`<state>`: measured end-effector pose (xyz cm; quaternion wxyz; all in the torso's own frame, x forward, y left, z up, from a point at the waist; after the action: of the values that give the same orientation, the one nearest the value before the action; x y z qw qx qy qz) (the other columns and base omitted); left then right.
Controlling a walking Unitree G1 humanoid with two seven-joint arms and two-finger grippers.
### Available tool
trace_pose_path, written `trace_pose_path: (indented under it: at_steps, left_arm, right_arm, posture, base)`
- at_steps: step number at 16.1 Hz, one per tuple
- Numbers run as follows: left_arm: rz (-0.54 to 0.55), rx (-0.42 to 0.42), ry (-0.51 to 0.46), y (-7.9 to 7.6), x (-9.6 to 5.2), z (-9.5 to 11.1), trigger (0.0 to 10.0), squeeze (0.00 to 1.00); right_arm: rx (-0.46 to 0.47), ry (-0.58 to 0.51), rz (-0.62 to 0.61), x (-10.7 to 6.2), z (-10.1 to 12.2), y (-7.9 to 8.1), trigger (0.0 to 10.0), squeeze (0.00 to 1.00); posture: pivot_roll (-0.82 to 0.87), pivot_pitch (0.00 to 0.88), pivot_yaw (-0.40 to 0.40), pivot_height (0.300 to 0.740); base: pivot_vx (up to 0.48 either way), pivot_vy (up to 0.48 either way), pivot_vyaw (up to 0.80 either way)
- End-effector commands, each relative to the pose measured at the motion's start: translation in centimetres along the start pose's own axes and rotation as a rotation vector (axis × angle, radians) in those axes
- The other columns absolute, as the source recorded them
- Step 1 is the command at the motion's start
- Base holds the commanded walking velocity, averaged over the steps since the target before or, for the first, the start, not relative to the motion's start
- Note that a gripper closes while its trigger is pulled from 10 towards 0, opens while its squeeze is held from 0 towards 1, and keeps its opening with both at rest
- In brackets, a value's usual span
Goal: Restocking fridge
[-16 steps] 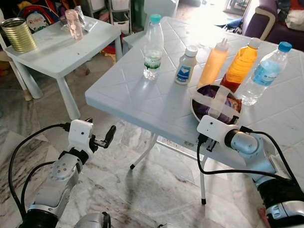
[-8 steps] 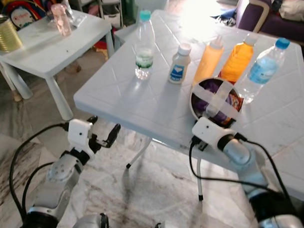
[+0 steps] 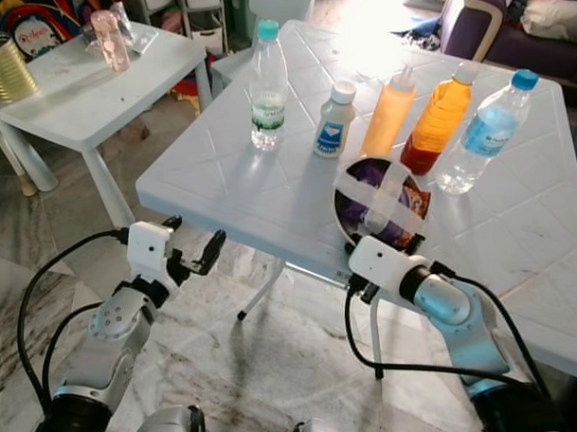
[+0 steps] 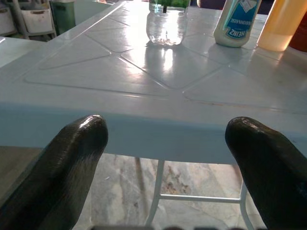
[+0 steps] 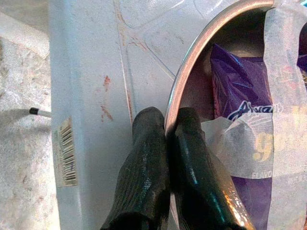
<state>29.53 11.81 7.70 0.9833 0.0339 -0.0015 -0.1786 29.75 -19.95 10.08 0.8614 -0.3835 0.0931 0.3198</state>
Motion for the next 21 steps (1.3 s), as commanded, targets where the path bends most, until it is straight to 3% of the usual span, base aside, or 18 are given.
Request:
trace_pose_path:
  at_steps: [1, 2, 3, 4, 6, 7, 8, 9, 15, 16, 17, 18, 21]
  left_arm:
    - [-0.001, 0.002, 0.015, 0.0, 0.1, -0.2, 10.0, 0.0]
    - [0.001, 0.002, 0.018, 0.0, 0.1, -0.2, 10.0, 0.0]
    - [0.004, 0.001, 0.022, 0.1, 0.2, -0.3, 10.0, 0.0]
    - [0.01, -0.002, 0.024, 0.1, 0.3, -0.3, 10.0, 0.0]
    - [0.011, -0.004, 0.025, 0.1, 0.4, -0.3, 10.0, 0.0]
    - [0.011, -0.005, 0.026, 0.0, 0.3, -0.3, 10.0, 0.0]
    - [0.011, -0.006, 0.027, 0.0, 0.3, -0.4, 10.0, 0.0]
    - [0.012, -0.008, 0.029, 0.0, 0.2, -0.4, 10.0, 0.0]
    - [0.01, -0.017, 0.035, -0.1, 0.4, -0.4, 10.0, 0.0]
    - [0.01, -0.018, 0.036, -0.1, 0.4, -0.4, 10.0, 0.0]
    - [0.011, -0.02, 0.04, -0.1, 0.5, -0.4, 10.0, 0.0]
    - [0.012, -0.021, 0.05, -0.2, 0.5, -0.6, 10.0, 0.0]
    - [0.008, -0.019, 0.065, -0.3, 0.4, -0.8, 10.0, 0.0]
  right_arm:
    - [0.038, 0.047, 0.096, -0.1, -1.3, 1.9, 0.0, 0.0]
    - [0.03, 0.052, 0.093, -0.1, -1.4, 1.7, 2.2, 0.0]
    - [0.021, 0.059, 0.092, -0.2, -1.4, 1.6, 3.4, 0.0]
    - [0.013, 0.069, 0.087, -0.2, -1.6, 1.4, 10.0, 0.0]
    - [0.018, 0.083, 0.075, -0.4, -1.8, 1.1, 10.0, 0.0]
    - [0.019, 0.097, 0.061, -0.5, -2.0, 0.8, 10.0, 0.05]
    - [0.018, 0.099, 0.049, -0.6, -2.1, 0.6, 10.0, 0.4]
    - [0.018, 0.102, 0.032, -0.6, -2.2, 0.2, 10.0, 1.0]
    - [-0.042, 0.112, -0.037, -1.3, -2.1, -2.8, 10.0, 1.0]
    - [-0.048, 0.112, -0.035, -1.3, -2.1, -3.0, 10.0, 0.95]
    - [-0.049, 0.114, -0.024, -1.3, -2.1, -3.0, 10.0, 0.63]
    - [-0.066, 0.121, 0.003, -1.4, -2.2, -3.0, 10.0, 0.0]
    - [-0.063, 0.136, 0.058, -1.6, -2.6, -3.5, 10.0, 0.0]
  posture:
    - [0.02, 0.075, -0.004, 0.74]
    - [0.02, 0.075, -0.004, 0.74]
    - [0.02, 0.074, -0.005, 0.74]
    - [0.02, 0.073, -0.005, 0.74]
    - [0.03, 0.073, -0.004, 0.74]
    - [0.03, 0.073, -0.004, 0.74]
    - [0.03, 0.074, -0.003, 0.74]
    - [0.03, 0.074, -0.002, 0.74]
    - [0.03, 0.075, 0.002, 0.74]
    - [0.03, 0.075, 0.002, 0.74]
    - [0.02, 0.077, 0.003, 0.74]
    - [0.03, 0.077, 0.004, 0.74]
    - [0.03, 0.077, 0.004, 0.74]
  base:
    - [0.0, 0.0, 0.0]
    - [0.0, 0.0, 0.0]
    - [0.0, 0.0, 0.0]
    - [0.0, 0.0, 0.0]
    - [0.0, 0.0, 0.0]
    - [0.0, 0.0, 0.0]
    - [0.0, 0.0, 0.0]
    - [0.0, 0.0, 0.0]
    - [0.0, 0.0, 0.0]
    - [0.0, 0.0, 0.0]
    - [0.0, 0.0, 0.0]
    - [0.0, 0.0, 0.0]
    - [0.0, 0.0, 0.0]
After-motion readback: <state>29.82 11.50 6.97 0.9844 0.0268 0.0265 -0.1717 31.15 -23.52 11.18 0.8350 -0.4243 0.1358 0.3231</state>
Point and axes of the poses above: a point about 5 cm out from each wrist's last joint towards the gripper, its own x axis pointing out of the wrist towards the gripper, its own z axis along the axis of the wrist's last joint, y = z × x, the point moved 2 cm from there along x, pointing out of the wrist towards the gripper, and after that the axes turned 5 degrees about x, right-handed, at the moved point
